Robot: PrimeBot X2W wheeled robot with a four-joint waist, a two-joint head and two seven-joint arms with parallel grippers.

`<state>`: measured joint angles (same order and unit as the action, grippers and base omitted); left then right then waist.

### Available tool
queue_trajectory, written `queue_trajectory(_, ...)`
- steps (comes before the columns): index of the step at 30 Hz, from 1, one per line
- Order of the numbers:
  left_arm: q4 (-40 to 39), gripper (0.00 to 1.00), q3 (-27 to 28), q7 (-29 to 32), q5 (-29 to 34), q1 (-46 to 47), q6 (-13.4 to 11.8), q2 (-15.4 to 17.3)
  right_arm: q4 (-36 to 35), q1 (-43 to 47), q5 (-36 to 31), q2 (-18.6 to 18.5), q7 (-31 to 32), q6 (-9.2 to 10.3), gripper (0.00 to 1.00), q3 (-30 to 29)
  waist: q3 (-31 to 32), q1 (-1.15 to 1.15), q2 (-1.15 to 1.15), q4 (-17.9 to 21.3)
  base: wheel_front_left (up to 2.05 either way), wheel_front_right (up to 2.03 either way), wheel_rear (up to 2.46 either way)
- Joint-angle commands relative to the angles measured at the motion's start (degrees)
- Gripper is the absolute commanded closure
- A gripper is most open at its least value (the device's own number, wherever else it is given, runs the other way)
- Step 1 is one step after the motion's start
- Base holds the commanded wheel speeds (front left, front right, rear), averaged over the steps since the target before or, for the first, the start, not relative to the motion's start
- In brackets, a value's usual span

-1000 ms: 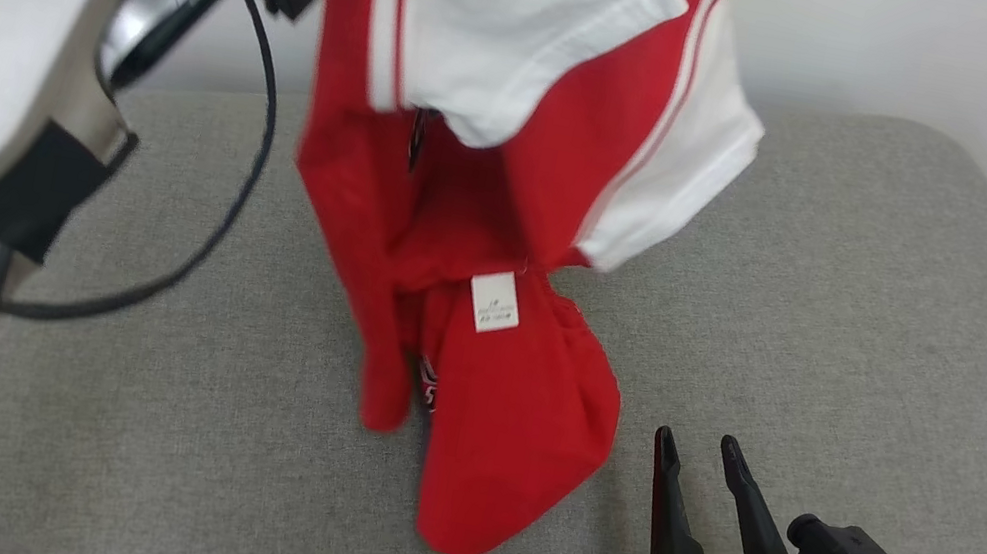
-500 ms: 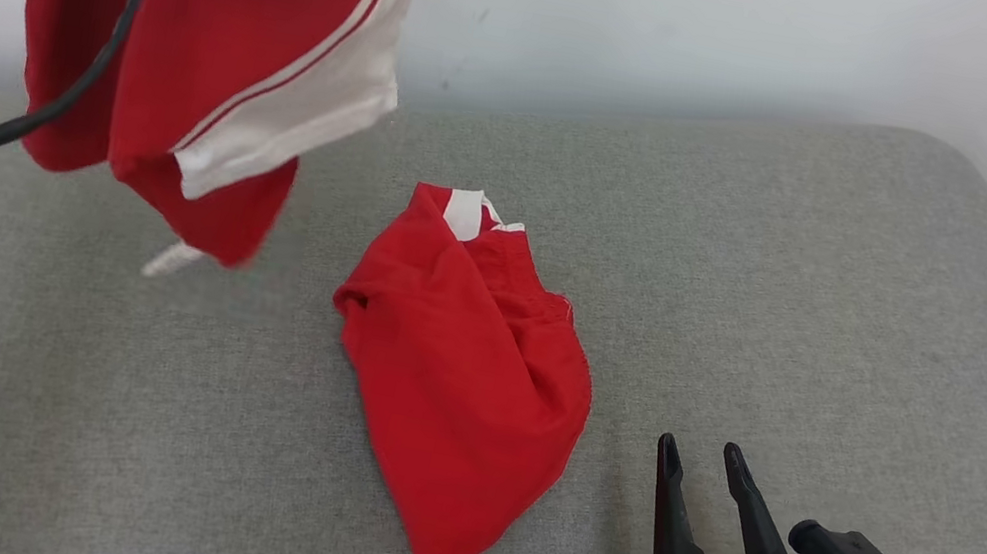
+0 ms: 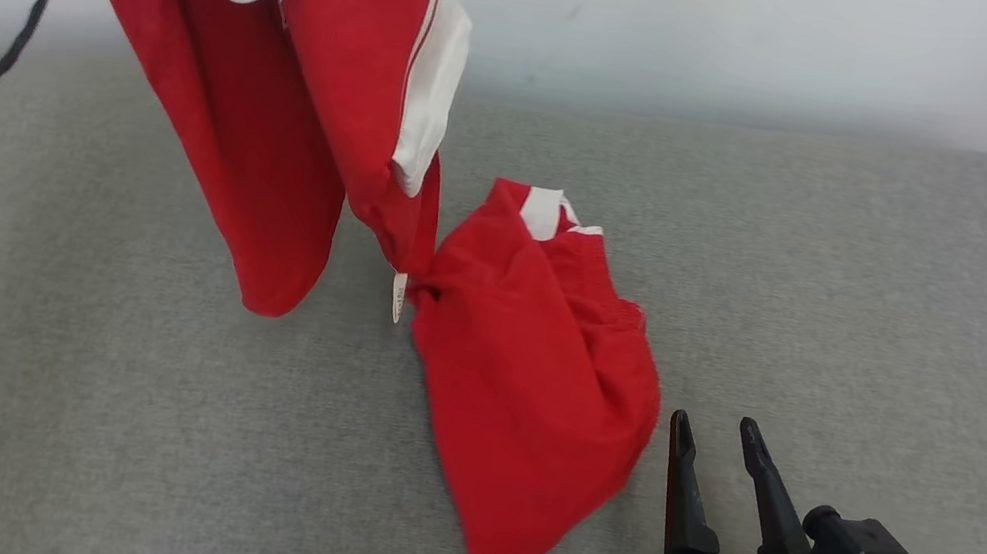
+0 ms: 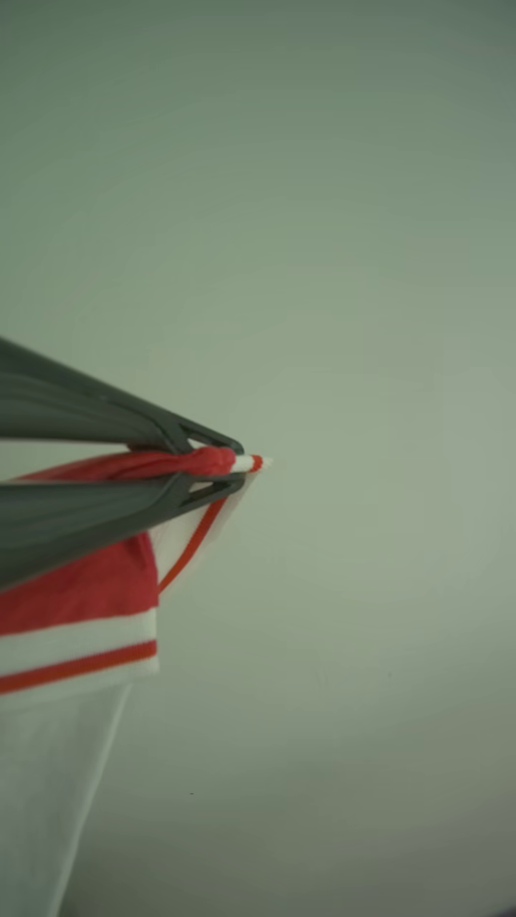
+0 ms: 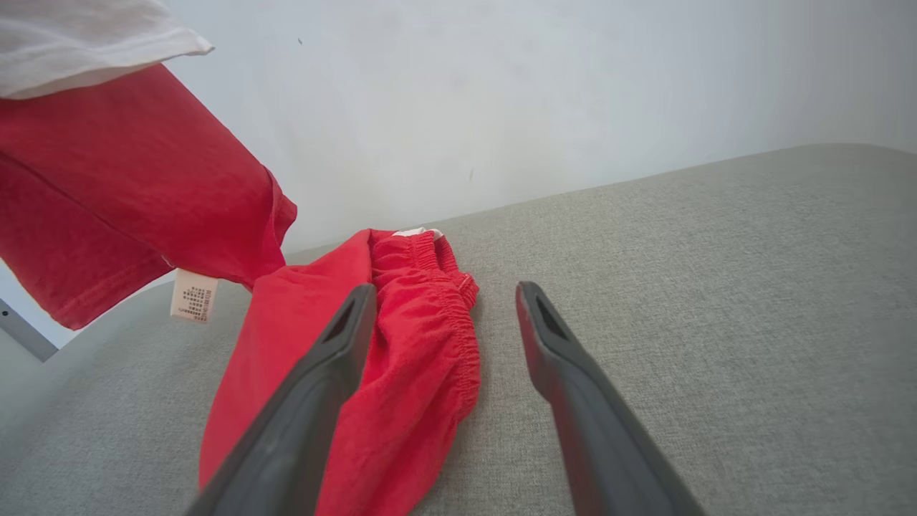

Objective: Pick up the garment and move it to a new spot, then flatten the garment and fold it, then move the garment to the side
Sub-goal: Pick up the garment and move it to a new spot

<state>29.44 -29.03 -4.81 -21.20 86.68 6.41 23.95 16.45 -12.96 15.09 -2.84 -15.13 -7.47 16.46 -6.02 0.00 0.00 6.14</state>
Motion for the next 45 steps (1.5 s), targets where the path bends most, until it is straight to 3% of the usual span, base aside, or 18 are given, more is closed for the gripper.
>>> queue_trajectory(1, 0.0, 1.00, 0.4, -0.5, -0.2, -0.7, -0.3, 0.5, -0.3, 0.5, -0.6, -0.1, -0.1, -0.04, 0.00, 0.0, -1.0, 0.00, 0.00, -2.3, 0.00, 0.00, 0.00)
queue_trajectory(12, 3.0, 1.00, 3.9, -3.3, -2.5, -6.2, -2.6, 6.4, -5.4, -0.8, -4.9, -0.1, -0.1, -0.04, 0.00, -0.4, -3.7, 0.00, 0.00, -10.6, 0.00, 0.00, 0.00)
queue_trajectory(24, 7.5, 1.00, 7.7, -7.2, -2.9, -11.3, -4.0, 15.9, -10.4, -0.9, -7.6, -1.5, -0.1, -0.04, 0.00, 0.5, -7.2, 0.00, 0.00, -13.2, 0.00, 0.00, 0.00)
queue_trajectory(36, 9.5, 1.00, 9.4, -9.4, -2.8, -14.7, -6.9, 18.7, -14.3, -0.2, -8.4, -3.5, 0.0, -0.05, 0.00, 2.1, -8.8, 0.00, 0.00, -16.3, 0.00, 0.00, 0.00)
queue_trajectory(45, 7.0, 1.00, 11.1, -10.1, -6.5, -20.6, -8.1, 16.3, -16.8, -1.2, -8.8, -5.2, 1.8, -0.05, 0.00, 2.9, -11.8, 0.00, 0.00, -16.5, 0.00, 0.00, 0.00)
